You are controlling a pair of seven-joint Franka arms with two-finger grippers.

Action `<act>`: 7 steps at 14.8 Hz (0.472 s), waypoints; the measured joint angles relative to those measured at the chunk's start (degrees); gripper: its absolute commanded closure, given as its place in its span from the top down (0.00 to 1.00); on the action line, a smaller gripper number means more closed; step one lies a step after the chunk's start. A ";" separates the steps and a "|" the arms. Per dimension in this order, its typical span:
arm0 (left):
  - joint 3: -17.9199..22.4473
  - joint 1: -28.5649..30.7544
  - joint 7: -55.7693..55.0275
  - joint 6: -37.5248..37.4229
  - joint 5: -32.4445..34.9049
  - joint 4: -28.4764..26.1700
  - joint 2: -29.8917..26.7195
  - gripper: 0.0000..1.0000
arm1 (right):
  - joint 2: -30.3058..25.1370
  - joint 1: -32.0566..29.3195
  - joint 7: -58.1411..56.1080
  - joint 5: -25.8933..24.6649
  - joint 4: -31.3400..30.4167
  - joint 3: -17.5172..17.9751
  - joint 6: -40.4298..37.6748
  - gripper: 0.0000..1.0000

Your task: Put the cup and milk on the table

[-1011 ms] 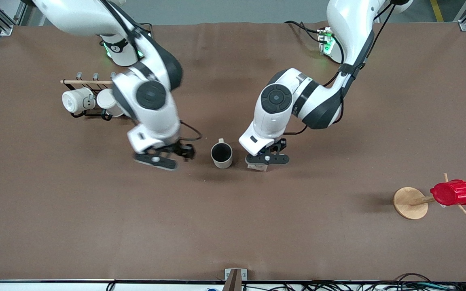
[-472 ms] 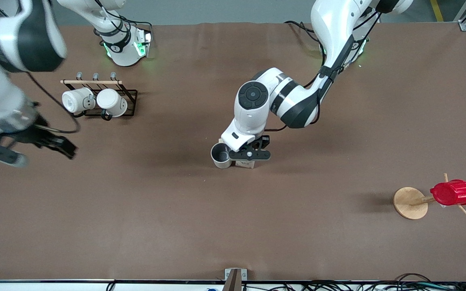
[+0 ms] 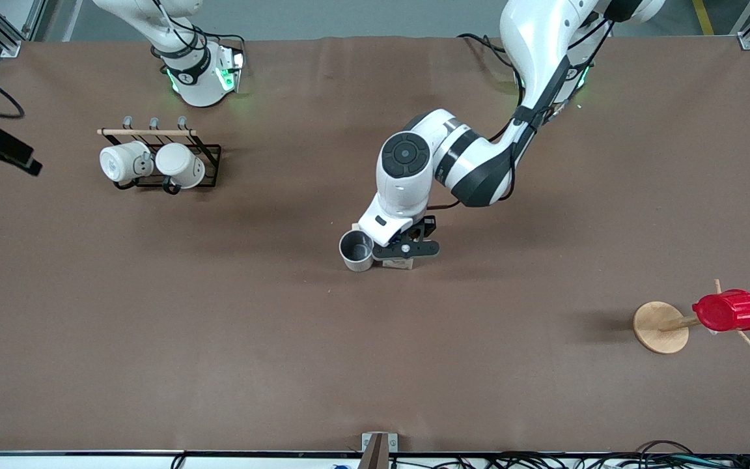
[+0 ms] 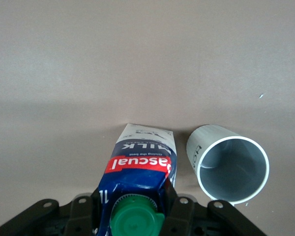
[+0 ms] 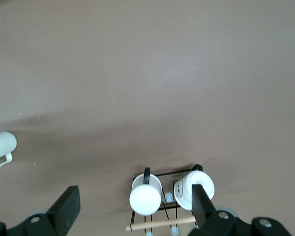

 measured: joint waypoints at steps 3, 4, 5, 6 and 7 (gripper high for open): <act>-0.01 -0.01 -0.01 -0.10 0.10 0.01 0.00 1.00 | 0.34 0.63 -0.47 0.03 0.58 0.41 -0.40 1.00; 0.00 -0.02 -0.01 -0.10 0.46 0.01 0.01 1.00 | 0.53 0.86 -0.61 0.03 0.58 0.48 -0.40 1.00; -0.01 -0.07 -0.02 -0.12 1.17 0.00 0.03 1.00 | 0.70 1.05 -0.78 0.03 0.58 0.51 -0.40 1.00; -0.03 -0.11 -0.04 -0.12 1.61 0.07 0.03 1.00 | 0.82 1.13 -1.20 0.03 0.58 0.51 -0.40 1.00; -0.04 -0.10 -0.06 -0.12 1.74 0.36 -0.01 1.00 | 0.92 1.14 -2.08 0.03 0.58 0.51 -0.40 1.00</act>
